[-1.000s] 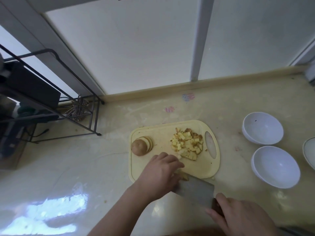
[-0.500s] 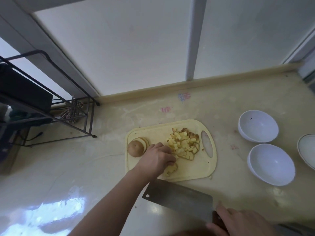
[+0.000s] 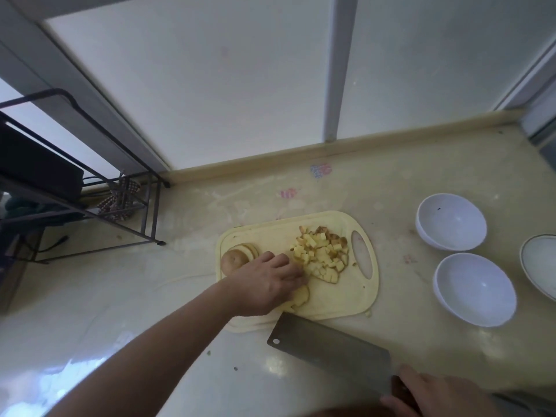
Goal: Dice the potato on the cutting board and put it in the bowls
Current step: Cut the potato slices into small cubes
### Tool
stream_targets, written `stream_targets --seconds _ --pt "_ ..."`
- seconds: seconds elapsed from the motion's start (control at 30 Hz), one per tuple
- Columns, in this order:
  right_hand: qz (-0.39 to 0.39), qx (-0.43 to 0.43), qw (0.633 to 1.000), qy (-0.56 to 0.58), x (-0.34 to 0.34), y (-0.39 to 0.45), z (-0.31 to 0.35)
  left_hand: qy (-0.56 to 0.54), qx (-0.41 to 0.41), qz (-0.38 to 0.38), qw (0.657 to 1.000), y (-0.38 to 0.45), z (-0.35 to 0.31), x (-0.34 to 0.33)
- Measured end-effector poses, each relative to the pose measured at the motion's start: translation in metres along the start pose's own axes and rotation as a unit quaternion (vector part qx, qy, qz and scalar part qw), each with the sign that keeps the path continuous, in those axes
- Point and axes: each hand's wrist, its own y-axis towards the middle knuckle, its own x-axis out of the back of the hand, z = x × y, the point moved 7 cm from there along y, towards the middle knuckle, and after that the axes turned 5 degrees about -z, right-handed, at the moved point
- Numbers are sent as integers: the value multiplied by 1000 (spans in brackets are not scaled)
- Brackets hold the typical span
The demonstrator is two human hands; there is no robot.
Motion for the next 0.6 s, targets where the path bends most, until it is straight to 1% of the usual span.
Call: stream_targets --seconds 0.03,0.07,0.13,0.2,0.23,0.33,0.37,0.4,0.47,0.53,0.6 --pt "10 -6 1000 -13 -2 -3 -5 18 -12 34 999 -3 1 -2" --pt "37 -15 999 -29 -3 -7 -11 25 -21 70 997 -6 3 -5" --pt "57 -21 997 -42 -1 -11 -18 16 -37 116 992 -8 6 -9" --pt "47 12 998 -42 -1 -17 -24 1 -50 121 991 -6 7 -9" --pt "34 43 998 -19 -3 -14 -24 -9 -52 114 992 -4 6 -9" --pt "23 112 993 40 -3 -6 -24 -40 -27 96 994 -1 3 -13" --pt "31 109 993 41 -7 -8 -28 -50 -16 87 995 -1 2 -14" --pt "95 73 992 41 -15 -13 -31 -60 -5 76 995 -2 2 -16" --pt "137 -38 987 67 -21 -10 -31 -78 27 55 995 -5 2 -19" --pt "175 -152 963 137 -17 -21 -31 -93 82 36 992 -12 1 -19" --pt "146 -214 946 196 2 -18 -25 -102 169 7 980 -23 -1 -19"
